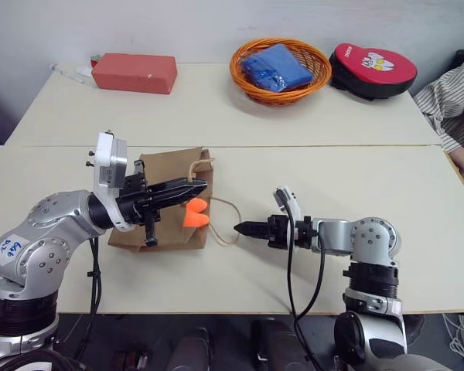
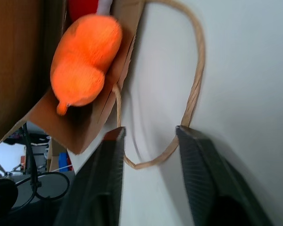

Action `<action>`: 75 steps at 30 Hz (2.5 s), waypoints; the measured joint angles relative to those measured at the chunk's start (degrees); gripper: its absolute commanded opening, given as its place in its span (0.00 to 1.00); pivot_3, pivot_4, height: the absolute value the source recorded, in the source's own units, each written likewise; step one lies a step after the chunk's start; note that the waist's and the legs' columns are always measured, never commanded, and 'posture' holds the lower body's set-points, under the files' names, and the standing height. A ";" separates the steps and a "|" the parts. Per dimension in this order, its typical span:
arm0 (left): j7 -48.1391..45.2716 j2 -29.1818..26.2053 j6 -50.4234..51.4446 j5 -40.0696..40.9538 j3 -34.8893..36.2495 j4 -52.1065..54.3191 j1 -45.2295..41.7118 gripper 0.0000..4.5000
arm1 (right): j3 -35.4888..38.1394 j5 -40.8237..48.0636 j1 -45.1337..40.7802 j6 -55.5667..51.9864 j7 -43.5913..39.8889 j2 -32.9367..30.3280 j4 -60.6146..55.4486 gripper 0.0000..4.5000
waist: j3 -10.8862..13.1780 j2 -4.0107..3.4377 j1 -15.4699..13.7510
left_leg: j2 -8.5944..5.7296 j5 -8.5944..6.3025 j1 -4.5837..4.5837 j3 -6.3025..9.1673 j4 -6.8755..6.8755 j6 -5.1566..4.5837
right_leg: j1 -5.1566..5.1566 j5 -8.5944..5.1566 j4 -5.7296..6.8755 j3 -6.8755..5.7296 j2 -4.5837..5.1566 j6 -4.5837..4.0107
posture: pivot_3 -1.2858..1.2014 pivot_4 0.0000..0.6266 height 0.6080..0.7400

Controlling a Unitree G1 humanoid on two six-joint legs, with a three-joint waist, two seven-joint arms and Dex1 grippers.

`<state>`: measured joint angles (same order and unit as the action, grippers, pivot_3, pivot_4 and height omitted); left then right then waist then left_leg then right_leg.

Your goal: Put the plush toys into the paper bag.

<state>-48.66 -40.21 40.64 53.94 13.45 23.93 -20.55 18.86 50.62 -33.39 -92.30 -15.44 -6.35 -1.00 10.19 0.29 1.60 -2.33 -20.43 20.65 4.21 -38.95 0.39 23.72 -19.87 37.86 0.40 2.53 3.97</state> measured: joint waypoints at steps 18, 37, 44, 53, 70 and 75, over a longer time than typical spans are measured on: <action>-0.23 -0.49 -0.11 -0.10 0.12 -0.06 -0.53 0.00 | -5.49 5.93 -0.96 0.03 -0.72 -13.69 -0.71 0.69 | 0.02 -0.02 -0.03 | 0.02 -0.01 0.05 -0.03 0.04 -0.04 | 0.03 0.00 -0.09 0.02 0.00 0.00 | 0.52 0.24 1.00; -0.52 -0.41 -0.62 -0.19 0.05 -0.12 -0.52 0.00 | -7.08 -0.46 -4.04 2.39 1.38 0.54 2.85 0.55 | 0.00 -0.01 0.52 | 0.04 0.01 -0.06 -0.04 0.10 -0.01 | 0.03 0.00 -0.01 0.05 -0.04 0.00 | 0.52 0.24 1.00; -0.55 -0.41 -0.73 -0.23 0.05 -0.14 -0.52 0.00 | -0.97 -0.19 -5.40 2.15 1.27 1.55 4.61 0.01 | 0.01 -0.03 -0.08 | 0.00 0.00 0.04 -0.03 0.07 -0.02 | 0.06 0.00 -0.04 0.03 0.00 0.00 | 0.52 0.24 1.00; -0.85 3.05 -4.05 -0.74 -0.18 -4.05 -5.34 0.00 | 11.26 16.68 -14.28 0.09 0.01 -10.73 2.53 0.00 | 0.05 -0.09 -0.03 | 0.00 0.01 0.46 0.00 -0.07 -0.04 | 0.35 0.00 -0.04 -0.03 0.01 0.01 | 0.52 0.24 1.00; -3.09 6.49 -16.53 -11.48 -1.26 -16.70 -12.06 0.00 | 9.61 27.11 -23.67 4.60 4.02 -17.82 6.64 0.00 | 0.03 -0.06 0.02 | 0.02 0.04 0.82 -0.13 -0.12 -0.06 | 0.70 0.02 0.21 0.02 0.04 0.03 | 0.52 0.24 1.00; -2.93 8.14 -17.59 -13.78 -3.40 -15.57 -9.12 0.00 | 1.97 20.66 -11.42 9.02 -1.45 -19.05 2.12 0.00 | 0.03 -0.06 -0.09 | -0.01 0.05 0.92 -0.12 -0.16 -0.10 | 0.73 0.05 0.19 0.01 0.08 0.09 | 0.52 0.24 1.00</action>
<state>-51.59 -32.07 23.04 40.16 10.05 8.36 -29.68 20.83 71.28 -44.81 -83.28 -16.89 -25.41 1.11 10.23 0.23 1.50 -2.34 -20.38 21.57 4.09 -39.10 0.28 24.45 -19.82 38.04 0.41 2.61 4.07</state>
